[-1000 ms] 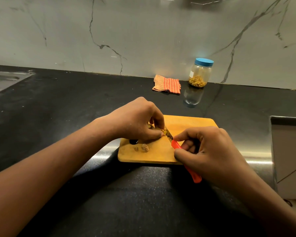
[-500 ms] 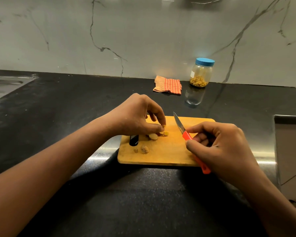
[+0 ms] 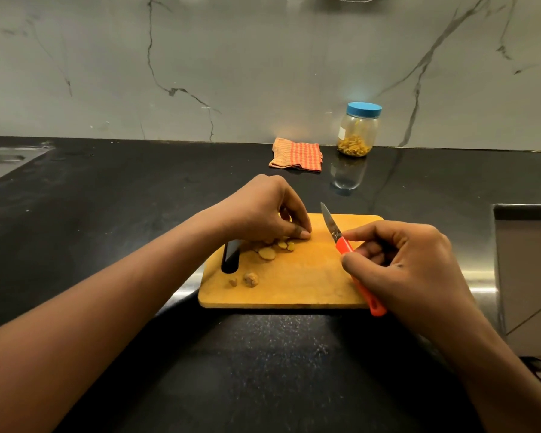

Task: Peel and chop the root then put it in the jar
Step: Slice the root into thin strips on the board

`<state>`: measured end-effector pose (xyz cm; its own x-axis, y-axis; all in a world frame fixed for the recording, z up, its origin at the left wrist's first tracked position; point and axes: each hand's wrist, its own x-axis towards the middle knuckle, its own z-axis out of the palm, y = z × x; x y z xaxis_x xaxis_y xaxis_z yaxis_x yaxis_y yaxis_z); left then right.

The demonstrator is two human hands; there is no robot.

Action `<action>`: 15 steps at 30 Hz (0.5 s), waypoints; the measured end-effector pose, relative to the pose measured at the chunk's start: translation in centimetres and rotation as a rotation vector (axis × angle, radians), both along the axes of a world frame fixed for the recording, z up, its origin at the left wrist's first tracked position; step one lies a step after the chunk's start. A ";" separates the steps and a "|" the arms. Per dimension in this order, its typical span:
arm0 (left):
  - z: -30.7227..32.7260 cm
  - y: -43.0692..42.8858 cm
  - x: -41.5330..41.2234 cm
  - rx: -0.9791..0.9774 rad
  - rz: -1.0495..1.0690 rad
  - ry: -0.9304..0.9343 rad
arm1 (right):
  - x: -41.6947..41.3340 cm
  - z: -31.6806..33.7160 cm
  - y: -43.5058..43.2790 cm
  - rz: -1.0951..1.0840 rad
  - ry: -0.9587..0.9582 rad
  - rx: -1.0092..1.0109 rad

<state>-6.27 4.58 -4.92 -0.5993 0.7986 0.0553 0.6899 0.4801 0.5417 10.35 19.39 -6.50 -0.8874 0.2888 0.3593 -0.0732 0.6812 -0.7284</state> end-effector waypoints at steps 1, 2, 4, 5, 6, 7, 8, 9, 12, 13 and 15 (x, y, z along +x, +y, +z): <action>0.0 -0.2 -0.1 0.006 0.000 -0.012 | 0.0 0.0 0.0 0.003 -0.004 -0.003; 0.0 -0.4 -0.2 0.004 -0.002 -0.024 | 0.0 0.0 0.1 0.004 -0.007 -0.008; 0.2 -0.6 -0.2 0.001 -0.009 -0.047 | 0.0 0.0 0.2 -0.001 -0.011 -0.018; 0.3 -0.7 -0.2 0.009 -0.004 -0.052 | 0.0 0.0 0.2 -0.003 -0.016 -0.017; 0.3 -0.7 -0.3 0.019 0.008 -0.050 | 0.1 0.0 0.2 -0.001 -0.026 -0.014; 0.2 -0.8 -0.3 0.022 0.021 -0.034 | 0.1 0.0 0.2 0.005 -0.039 -0.012; 0.1 -0.7 -0.3 0.015 0.032 -0.012 | 0.1 0.0 0.1 0.013 -0.053 -0.014; 0.1 -0.6 -0.3 0.002 0.037 0.005 | 0.1 0.0 0.1 0.021 -0.066 -0.018; -0.1 -0.4 0.0 -0.016 0.035 -0.002 | 0.3 0.1 -0.1 0.040 -0.102 -0.017; -0.1 -0.3 0.0 -0.017 0.036 -0.007 | 0.4 0.1 -0.2 0.049 -0.110 -0.015; -0.2 -0.2 0.2 -0.015 0.038 -0.007 | 0.6 0.2 -0.4 0.065 -0.110 -0.011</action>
